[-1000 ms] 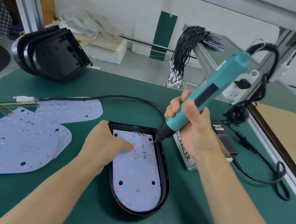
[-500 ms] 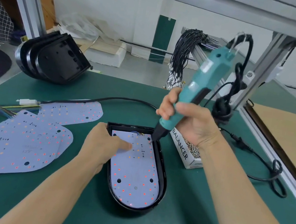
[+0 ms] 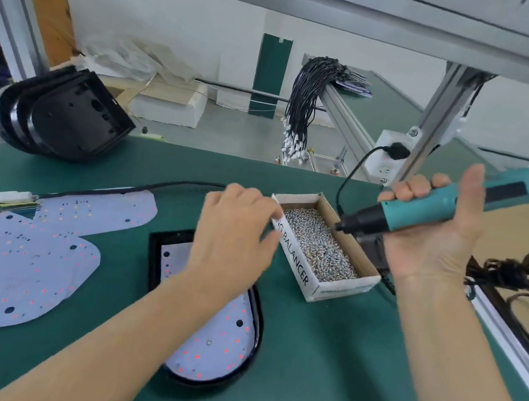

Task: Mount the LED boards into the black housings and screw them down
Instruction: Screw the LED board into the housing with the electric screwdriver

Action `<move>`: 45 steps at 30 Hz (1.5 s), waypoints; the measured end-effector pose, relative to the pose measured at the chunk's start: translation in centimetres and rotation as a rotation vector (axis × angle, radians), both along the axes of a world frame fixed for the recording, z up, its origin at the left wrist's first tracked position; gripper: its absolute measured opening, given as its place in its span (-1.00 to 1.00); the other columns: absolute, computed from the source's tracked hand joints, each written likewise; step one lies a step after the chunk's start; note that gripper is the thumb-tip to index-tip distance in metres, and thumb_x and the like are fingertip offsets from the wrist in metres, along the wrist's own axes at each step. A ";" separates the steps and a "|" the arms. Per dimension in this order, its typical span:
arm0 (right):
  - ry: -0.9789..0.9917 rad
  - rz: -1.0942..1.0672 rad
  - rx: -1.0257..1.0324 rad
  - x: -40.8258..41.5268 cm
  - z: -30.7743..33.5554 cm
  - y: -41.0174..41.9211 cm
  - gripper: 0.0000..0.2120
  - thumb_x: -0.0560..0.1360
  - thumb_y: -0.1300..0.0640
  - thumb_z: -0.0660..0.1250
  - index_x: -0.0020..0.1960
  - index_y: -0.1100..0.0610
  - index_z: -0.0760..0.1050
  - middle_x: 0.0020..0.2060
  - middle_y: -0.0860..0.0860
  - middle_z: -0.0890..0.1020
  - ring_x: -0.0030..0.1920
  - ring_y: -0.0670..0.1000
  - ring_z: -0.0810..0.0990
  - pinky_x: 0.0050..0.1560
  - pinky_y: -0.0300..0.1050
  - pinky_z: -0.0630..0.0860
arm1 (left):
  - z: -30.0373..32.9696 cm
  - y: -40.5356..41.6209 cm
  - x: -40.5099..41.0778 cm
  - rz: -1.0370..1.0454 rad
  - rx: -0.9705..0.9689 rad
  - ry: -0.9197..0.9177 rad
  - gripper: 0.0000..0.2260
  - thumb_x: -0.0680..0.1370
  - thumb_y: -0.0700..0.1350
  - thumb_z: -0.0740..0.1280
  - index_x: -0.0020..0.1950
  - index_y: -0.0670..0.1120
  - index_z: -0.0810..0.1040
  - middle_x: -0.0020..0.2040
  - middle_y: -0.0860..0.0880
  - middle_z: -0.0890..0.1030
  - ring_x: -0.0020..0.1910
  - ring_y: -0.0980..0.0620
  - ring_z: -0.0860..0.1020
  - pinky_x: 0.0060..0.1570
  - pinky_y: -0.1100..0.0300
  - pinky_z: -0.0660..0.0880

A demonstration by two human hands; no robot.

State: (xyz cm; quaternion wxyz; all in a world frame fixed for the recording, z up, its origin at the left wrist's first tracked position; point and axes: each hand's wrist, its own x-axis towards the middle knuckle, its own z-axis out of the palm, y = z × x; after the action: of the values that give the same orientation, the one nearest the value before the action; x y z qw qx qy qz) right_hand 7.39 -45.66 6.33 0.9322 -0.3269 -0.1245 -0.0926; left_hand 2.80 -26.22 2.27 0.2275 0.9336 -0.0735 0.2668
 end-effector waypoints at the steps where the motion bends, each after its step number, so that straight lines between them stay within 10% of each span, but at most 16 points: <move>1: -0.011 -0.019 0.007 -0.3 0.3 -0.3 -0.46 0.02 -0.14 0.64 -0.27 0.05 0.37 -0.43 -0.05 0.44 -0.39 -0.05 0.40 -0.25 -0.18 0.41 | 0.3 -1.6 1.1 -0.076 0.063 0.062 -0.87 0.52 -0.07 0.32 0.02 0.03 0.62 -0.04 0.06 0.61 0.07 -0.03 0.47 0.08 0.14 0.17; 7: -0.002 -0.129 -0.065 -1.5 1.1 -1.8 -0.59 0.19 -0.09 0.58 -0.28 0.05 0.38 -0.42 -0.05 0.43 -0.40 -0.05 0.40 -0.26 -0.18 0.41 | -1.3 -7.4 6.1 -0.144 0.355 0.495 -0.87 0.51 -0.13 0.30 -0.11 -0.02 0.66 -0.14 0.05 0.66 -0.05 0.00 0.55 0.31 -0.04 0.15; 12: -0.003 -0.133 -0.068 -1.9 1.0 -2.0 -0.52 0.05 -0.15 0.62 -0.30 0.03 0.40 -0.42 -0.05 0.44 -0.39 -0.05 0.40 -0.27 -0.19 0.42 | -1.2 -8.8 7.0 -0.099 0.458 0.546 -0.78 0.47 -0.23 0.25 -0.37 -0.07 0.35 -0.41 0.03 0.44 -0.37 0.04 0.34 0.35 -0.15 0.06; 19: 0.027 -0.191 -0.064 -2.3 0.9 -2.3 -0.77 0.43 -0.07 0.30 -0.28 0.04 0.35 -0.45 -0.06 0.43 -0.42 -0.07 0.39 -0.28 -0.19 0.41 | -1.6 -9.0 6.4 -0.135 0.521 0.534 -0.78 0.54 -0.19 0.23 -0.31 -0.06 0.38 -0.35 0.03 0.47 -0.23 -0.03 0.43 0.26 -0.05 0.12; 23: 0.026 -0.189 -0.063 -2.7 1.1 -2.6 -0.72 0.36 -0.08 0.41 -0.28 0.04 0.36 -0.44 -0.06 0.43 -0.41 -0.06 0.40 -0.26 -0.18 0.42 | -0.4 -7.7 5.6 -0.197 -0.114 0.471 -0.88 0.54 -0.14 0.31 -0.15 -0.06 0.62 -0.13 0.01 0.67 -0.09 0.00 0.58 0.14 0.08 0.35; 27: -0.062 -0.092 -0.041 -3.2 1.5 -2.0 -0.45 0.04 -0.19 0.62 -0.26 0.05 0.37 -0.40 -0.05 0.44 -0.37 -0.04 0.42 -0.21 -0.16 0.44 | 1.2 -3.5 2.6 -0.349 -1.102 0.638 -0.90 0.49 -0.31 0.39 -0.21 -0.16 0.61 -0.39 0.00 0.64 -0.43 0.15 0.52 -0.36 0.32 0.50; 30: -0.121 0.038 -0.042 -3.5 1.3 -0.1 -0.47 0.02 -0.17 0.63 -0.26 0.05 0.41 -0.38 -0.06 0.47 -0.35 -0.06 0.44 -0.16 -0.17 0.46 | 1.4 -0.1 0.2 -0.374 -1.421 0.734 -0.95 0.43 -0.29 0.39 -0.19 -0.18 0.63 -0.32 -0.06 0.66 -0.41 0.14 0.57 -0.39 0.35 0.53; 45: -0.113 0.147 -0.035 -5.3 1.3 8.6 -0.74 0.50 0.20 0.29 -0.34 0.04 0.36 -0.44 -0.09 0.39 -0.40 -0.10 0.41 -0.22 -0.22 0.46 | -0.4 5.9 -5.1 -0.394 -1.747 0.664 -0.85 0.28 -0.30 0.39 -0.21 -0.11 0.56 -0.27 -0.07 0.64 -0.39 0.09 0.58 -0.43 0.30 0.56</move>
State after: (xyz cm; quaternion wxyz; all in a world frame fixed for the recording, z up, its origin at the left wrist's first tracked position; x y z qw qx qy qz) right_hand 2.05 -37.11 7.63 0.9223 -0.3272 -0.2019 -0.0399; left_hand -2.28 -20.33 1.90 0.8943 0.4327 0.0639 -0.0941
